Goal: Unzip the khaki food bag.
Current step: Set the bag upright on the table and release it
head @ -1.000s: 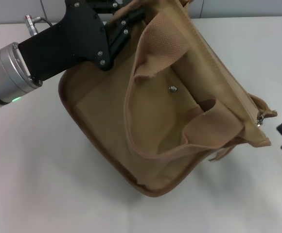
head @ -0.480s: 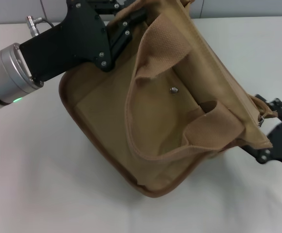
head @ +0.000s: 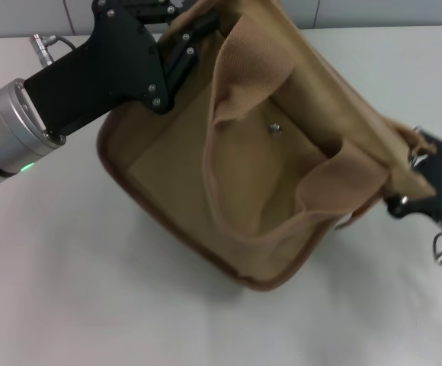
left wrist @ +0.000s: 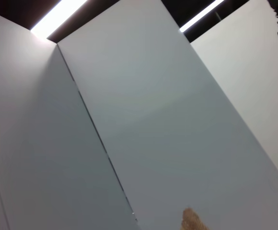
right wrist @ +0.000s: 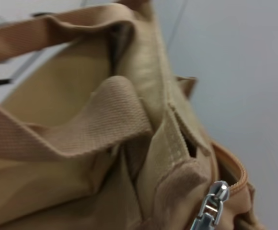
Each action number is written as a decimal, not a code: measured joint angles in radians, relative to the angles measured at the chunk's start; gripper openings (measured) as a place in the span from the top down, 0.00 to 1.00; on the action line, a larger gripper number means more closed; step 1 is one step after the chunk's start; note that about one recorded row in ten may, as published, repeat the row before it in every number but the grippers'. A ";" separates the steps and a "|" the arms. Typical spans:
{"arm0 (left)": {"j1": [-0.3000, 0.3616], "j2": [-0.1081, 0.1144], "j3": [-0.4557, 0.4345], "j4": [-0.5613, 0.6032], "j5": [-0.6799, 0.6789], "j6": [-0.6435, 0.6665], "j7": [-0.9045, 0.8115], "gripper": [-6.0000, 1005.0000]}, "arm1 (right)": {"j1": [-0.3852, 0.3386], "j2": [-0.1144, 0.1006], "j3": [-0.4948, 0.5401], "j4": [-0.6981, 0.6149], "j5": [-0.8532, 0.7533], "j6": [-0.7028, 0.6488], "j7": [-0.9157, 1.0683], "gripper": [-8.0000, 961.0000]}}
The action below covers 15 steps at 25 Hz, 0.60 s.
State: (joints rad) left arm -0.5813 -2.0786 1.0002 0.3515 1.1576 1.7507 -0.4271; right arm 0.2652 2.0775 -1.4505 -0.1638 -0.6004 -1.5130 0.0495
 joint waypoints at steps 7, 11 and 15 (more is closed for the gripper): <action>0.003 -0.001 -0.004 -0.072 -0.008 -0.002 0.022 0.76 | -0.002 0.001 0.103 -0.124 -0.005 0.058 0.004 0.71; 0.014 -0.001 0.000 -0.173 -0.007 -0.008 0.024 0.76 | 0.001 0.001 0.112 -0.196 -0.007 0.116 0.022 0.83; 0.029 -0.001 0.009 -0.310 0.000 -0.015 0.075 0.76 | 0.009 0.000 0.111 -0.308 -0.012 0.187 0.058 0.84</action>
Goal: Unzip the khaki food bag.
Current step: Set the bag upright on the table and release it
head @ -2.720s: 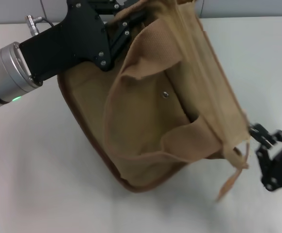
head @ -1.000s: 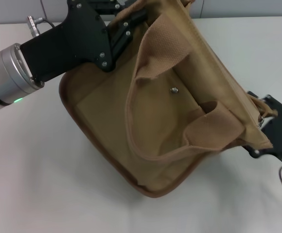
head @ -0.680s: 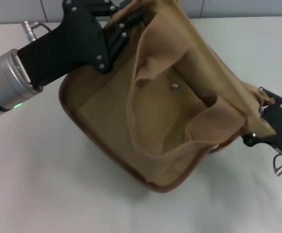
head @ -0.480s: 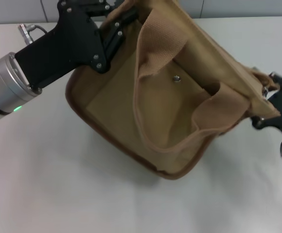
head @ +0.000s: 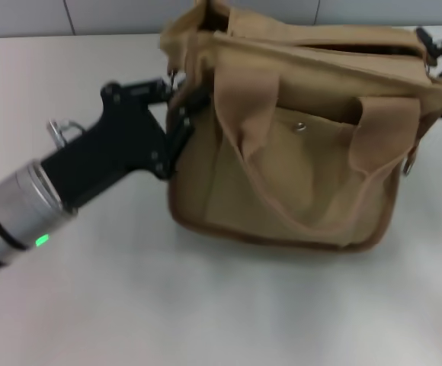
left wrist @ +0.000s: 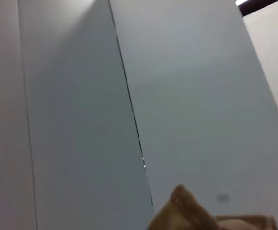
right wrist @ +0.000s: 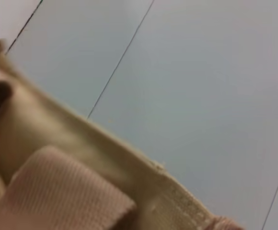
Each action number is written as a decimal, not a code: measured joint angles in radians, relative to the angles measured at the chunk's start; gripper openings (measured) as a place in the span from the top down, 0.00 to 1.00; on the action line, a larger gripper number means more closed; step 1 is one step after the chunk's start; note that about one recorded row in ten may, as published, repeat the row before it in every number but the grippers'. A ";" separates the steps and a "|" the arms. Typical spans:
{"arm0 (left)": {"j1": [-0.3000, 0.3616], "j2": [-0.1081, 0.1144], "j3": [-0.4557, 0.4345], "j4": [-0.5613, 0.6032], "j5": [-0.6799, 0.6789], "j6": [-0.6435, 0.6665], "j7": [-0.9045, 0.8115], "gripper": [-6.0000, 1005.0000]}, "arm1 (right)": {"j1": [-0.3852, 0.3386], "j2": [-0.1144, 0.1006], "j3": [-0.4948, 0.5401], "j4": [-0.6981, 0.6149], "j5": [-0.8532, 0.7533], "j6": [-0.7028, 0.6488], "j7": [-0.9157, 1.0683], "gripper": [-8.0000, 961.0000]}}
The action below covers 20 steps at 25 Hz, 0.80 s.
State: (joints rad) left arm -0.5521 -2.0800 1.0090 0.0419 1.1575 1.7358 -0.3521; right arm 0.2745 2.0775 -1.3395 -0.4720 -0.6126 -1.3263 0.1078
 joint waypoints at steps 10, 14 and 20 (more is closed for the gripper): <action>0.016 0.000 0.009 -0.076 0.021 0.001 0.010 0.76 | 0.043 -0.003 0.029 -0.062 -0.075 0.116 0.091 0.90; 0.016 0.000 0.008 -0.091 0.025 -0.016 0.021 0.76 | 0.037 0.000 0.030 -0.057 -0.069 0.124 0.091 0.86; 0.017 0.000 0.010 -0.088 0.031 -0.012 0.019 0.72 | -0.012 0.004 0.049 -0.067 -0.067 0.067 0.092 0.65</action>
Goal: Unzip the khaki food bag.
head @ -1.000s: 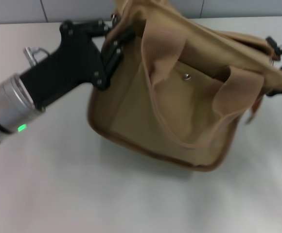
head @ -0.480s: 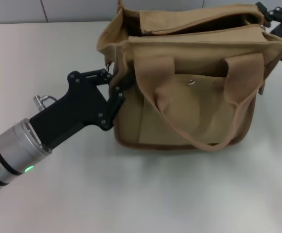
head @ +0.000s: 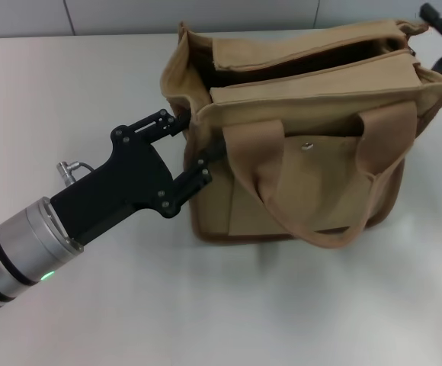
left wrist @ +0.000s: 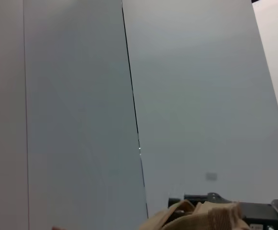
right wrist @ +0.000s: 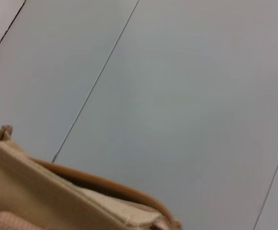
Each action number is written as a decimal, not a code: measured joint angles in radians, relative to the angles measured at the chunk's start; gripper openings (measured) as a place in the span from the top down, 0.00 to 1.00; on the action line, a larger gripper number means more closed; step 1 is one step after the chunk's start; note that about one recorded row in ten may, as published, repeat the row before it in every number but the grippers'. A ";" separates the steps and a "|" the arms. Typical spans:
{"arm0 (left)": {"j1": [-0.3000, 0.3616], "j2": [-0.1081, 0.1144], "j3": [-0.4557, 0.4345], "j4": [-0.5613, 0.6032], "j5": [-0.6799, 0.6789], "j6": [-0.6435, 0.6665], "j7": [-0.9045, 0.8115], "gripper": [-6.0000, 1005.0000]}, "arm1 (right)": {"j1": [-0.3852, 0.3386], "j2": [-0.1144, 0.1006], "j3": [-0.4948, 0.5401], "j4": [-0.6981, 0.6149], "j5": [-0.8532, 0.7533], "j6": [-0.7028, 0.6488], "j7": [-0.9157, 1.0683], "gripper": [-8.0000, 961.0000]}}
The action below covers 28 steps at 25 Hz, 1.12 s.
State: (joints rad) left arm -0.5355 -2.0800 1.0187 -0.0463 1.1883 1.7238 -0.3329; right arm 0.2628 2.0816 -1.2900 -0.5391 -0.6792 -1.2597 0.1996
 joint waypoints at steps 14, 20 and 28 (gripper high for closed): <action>0.133 0.000 -0.062 0.057 -0.006 0.112 0.061 0.17 | -0.079 0.003 0.266 0.089 0.004 -0.242 0.153 0.24; 0.196 0.009 -0.133 0.109 0.022 0.228 -0.018 0.17 | -0.151 -0.006 0.348 0.142 -0.060 -0.468 0.361 0.17; 0.150 0.008 0.113 0.231 0.170 0.207 -0.161 0.17 | -0.189 -0.032 0.345 0.131 -0.531 -0.640 0.452 0.16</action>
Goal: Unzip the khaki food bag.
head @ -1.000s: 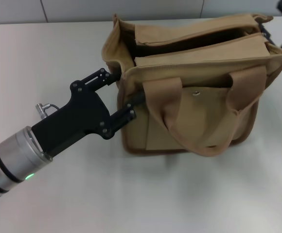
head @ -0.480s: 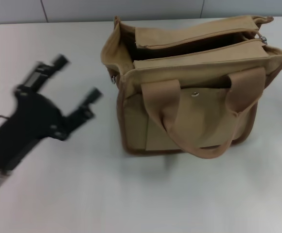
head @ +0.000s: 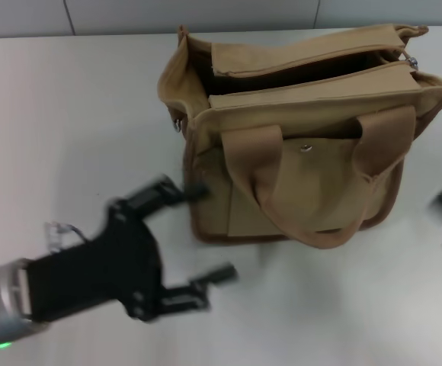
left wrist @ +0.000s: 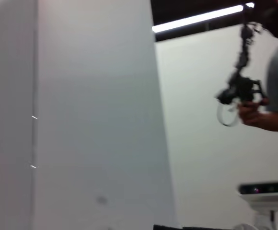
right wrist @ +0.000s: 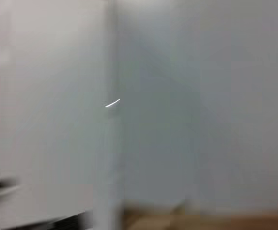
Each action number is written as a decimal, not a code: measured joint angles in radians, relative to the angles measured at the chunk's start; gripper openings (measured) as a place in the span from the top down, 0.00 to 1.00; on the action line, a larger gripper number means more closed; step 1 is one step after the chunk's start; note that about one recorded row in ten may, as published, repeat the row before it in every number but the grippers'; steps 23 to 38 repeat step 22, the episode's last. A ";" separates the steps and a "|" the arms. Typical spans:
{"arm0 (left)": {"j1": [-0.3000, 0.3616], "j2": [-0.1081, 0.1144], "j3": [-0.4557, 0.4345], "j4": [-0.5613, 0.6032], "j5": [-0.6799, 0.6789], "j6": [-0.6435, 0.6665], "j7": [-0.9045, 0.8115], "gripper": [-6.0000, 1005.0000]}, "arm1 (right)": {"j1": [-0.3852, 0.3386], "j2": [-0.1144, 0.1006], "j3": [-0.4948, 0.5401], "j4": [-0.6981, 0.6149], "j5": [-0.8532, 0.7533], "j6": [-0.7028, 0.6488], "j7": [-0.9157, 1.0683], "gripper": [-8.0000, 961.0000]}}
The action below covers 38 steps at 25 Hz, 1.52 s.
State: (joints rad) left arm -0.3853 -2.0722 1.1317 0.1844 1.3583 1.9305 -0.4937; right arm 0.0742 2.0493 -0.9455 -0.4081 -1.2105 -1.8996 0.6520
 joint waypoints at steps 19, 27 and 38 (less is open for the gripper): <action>-0.042 -0.003 0.111 -0.002 0.012 -0.190 -0.088 0.17 | 0.077 0.000 0.019 -0.002 -0.338 0.038 0.028 0.16; -0.042 -0.003 0.111 -0.001 0.011 -0.189 -0.088 0.17 | 0.078 0.000 0.015 -0.002 -0.338 0.039 0.028 0.16; -0.042 -0.003 0.111 -0.001 0.011 -0.189 -0.088 0.17 | 0.078 0.000 0.015 -0.002 -0.338 0.039 0.028 0.16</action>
